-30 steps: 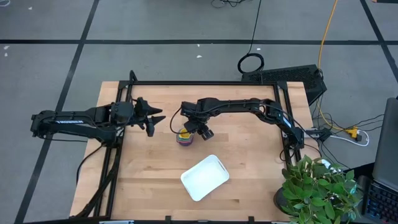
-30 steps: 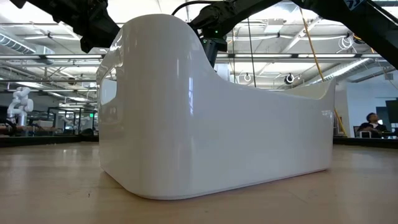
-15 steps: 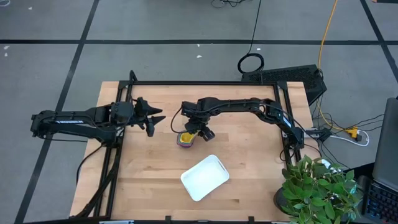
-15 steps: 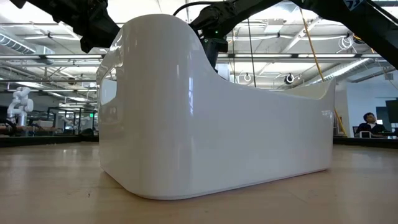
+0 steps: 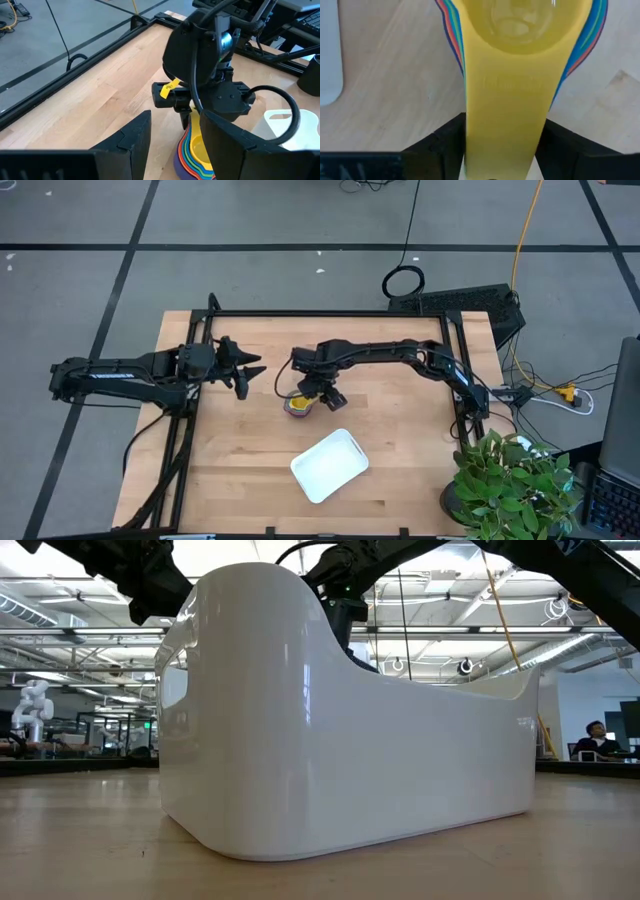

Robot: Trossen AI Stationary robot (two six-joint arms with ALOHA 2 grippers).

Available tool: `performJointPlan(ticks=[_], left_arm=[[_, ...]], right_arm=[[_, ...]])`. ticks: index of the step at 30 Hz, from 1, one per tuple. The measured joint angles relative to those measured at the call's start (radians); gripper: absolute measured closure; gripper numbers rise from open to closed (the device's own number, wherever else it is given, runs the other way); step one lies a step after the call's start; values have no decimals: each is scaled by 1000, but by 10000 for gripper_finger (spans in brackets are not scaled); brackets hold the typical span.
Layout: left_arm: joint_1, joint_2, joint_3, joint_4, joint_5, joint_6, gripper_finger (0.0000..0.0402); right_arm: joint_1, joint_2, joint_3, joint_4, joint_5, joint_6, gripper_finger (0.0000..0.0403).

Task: Nest measuring cups in basket
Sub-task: Put the nested measuring cups into the white bin

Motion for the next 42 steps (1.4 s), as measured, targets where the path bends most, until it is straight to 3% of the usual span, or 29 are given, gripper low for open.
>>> performJointPlan(ticks=[8, 16, 29, 34, 42], left_arm=[[0, 0, 0, 0, 0, -3, 231], [0, 0, 0, 0, 0, -2, 231], [0, 0, 0, -6, 0, -2, 231], [0, 0, 0, -6, 0, -2, 231], [0, 0, 0, -7, 0, -1, 231]], right_arm=[[11, 8, 0, 46, 52, 21, 204], [12, 8, 0, 52, 60, -1, 266], [12, 8, 0, 60, 103, -10, 271], [-3, 8, 0, 60, 49, -2, 272], [-10, -7, 0, 62, 48, 0, 273]])
